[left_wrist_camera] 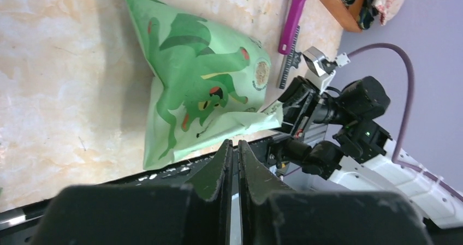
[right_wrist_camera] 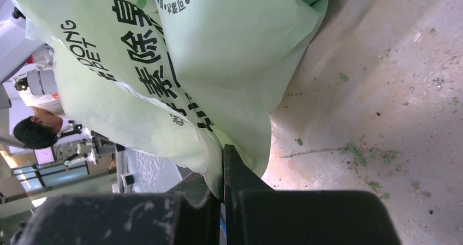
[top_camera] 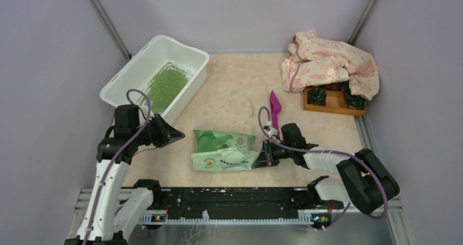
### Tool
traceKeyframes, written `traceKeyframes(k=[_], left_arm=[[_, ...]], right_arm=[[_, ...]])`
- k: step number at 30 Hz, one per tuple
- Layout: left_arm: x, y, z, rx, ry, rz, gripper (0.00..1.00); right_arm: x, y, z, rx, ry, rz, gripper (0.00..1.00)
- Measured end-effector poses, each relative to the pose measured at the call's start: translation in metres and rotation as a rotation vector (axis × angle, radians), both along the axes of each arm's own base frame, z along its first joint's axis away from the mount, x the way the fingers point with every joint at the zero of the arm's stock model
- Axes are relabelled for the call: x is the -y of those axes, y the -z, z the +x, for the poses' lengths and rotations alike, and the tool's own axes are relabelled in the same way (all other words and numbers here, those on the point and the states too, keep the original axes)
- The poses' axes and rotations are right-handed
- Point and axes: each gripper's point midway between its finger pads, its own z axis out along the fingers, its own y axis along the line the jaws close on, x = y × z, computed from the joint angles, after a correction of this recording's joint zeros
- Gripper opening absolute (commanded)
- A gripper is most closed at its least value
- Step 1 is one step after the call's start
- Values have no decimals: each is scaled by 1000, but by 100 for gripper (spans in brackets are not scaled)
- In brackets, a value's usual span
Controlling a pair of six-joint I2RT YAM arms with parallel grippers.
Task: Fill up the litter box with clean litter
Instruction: Close the cat litter bag at the center of the board.
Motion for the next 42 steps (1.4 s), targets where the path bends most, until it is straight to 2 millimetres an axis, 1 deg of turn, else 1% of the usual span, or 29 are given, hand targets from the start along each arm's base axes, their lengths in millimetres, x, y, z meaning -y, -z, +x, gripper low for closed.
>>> traceKeyframes(k=[4,7,11,14,17,19,21,23,25,27,29,32,38,42], left_arm=[[7,-8,-6,-1,19,-49,11],[16,-9,-13,-8,45,-80,11],[35,-4,-28,-43,112,-108,11],[52,-6,-37,-50,170,-123,10],[70,-5,-46,-58,233,-133,6],[82,-1,-52,-62,274,-132,5],[94,7,-60,-68,316,-128,5],[107,22,-68,-90,357,-113,4],[115,38,-70,-114,375,-89,4],[120,58,-67,-145,373,-52,4],[121,77,-60,-164,354,-6,4],[120,98,-44,-152,318,51,4],[123,115,-29,-140,315,81,3],[118,134,-31,-152,323,106,4]], right_arm=[[0,1,0,-8,2,-6,0],[-1,3,2,-19,2,-12,0],[-2,9,2,-53,2,-22,0],[-3,11,2,-67,3,-19,0],[-3,14,2,-81,6,-20,0],[-3,14,2,-85,7,-22,0],[-4,14,3,-87,7,-23,0],[-5,13,5,-84,8,-22,0],[-5,12,7,-81,8,-22,0],[-6,11,8,-81,8,-25,0],[-6,10,9,-79,6,-30,0],[-5,10,10,-78,-1,-42,0],[-4,10,12,-59,-22,-66,0],[-2,12,14,-47,-24,-90,0]])
